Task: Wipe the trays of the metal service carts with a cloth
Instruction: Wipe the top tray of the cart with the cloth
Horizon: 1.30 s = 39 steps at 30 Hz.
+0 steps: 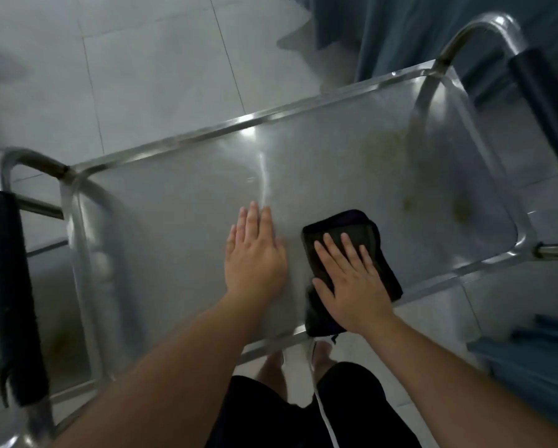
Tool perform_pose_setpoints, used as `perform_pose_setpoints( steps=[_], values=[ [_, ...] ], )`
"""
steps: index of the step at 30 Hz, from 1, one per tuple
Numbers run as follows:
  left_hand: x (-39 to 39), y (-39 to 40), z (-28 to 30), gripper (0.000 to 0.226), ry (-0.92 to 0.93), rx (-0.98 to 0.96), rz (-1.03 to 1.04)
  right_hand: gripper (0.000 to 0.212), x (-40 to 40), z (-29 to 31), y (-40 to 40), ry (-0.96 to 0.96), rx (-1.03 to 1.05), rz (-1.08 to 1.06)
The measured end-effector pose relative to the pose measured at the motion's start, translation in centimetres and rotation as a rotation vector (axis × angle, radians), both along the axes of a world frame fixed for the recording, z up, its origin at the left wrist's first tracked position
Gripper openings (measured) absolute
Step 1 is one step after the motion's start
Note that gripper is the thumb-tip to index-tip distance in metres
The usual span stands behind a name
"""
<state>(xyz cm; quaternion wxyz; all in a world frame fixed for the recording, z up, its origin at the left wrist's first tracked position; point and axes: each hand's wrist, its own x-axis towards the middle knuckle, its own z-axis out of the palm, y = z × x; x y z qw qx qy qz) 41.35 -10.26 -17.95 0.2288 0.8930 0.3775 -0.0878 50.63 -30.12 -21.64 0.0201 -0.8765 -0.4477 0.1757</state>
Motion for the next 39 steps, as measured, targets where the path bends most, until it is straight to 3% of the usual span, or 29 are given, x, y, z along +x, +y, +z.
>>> perform_pose_setpoints(
  steps=[8,16,22,29,31,35,39],
  values=[
    [2.4,-3.0,-4.2,0.065,-0.015,0.103,0.249,0.068,1.9,-0.7,-1.8,0.029,0.058,0.100],
    [2.5,-3.1,-5.7,0.067,-0.054,0.194,0.282,0.068,17.0,0.2,-11.4,-0.056,0.003,0.164],
    [2.8,-3.2,-5.5,0.068,-0.047,0.210,0.286,0.072,25.7,1.3,-14.1,-0.103,-0.076,-0.292],
    [3.0,-3.3,-5.5,0.068,-0.049,0.237,0.299,0.075,18.0,0.2,-3.9,-0.092,0.012,-0.860],
    [3.0,-3.2,-5.5,0.068,-0.045,0.240,0.296,0.075,13.8,0.2,0.5,-0.074,0.045,-0.755],
    [2.9,-3.1,-5.5,0.068,-0.027,0.242,0.291,0.072,7.8,-0.5,6.7,-0.035,0.101,-0.163],
    [2.7,-3.1,-5.5,0.067,-0.019,0.233,0.274,0.069,10.7,-0.9,7.1,-0.001,0.118,0.376]
  ],
)
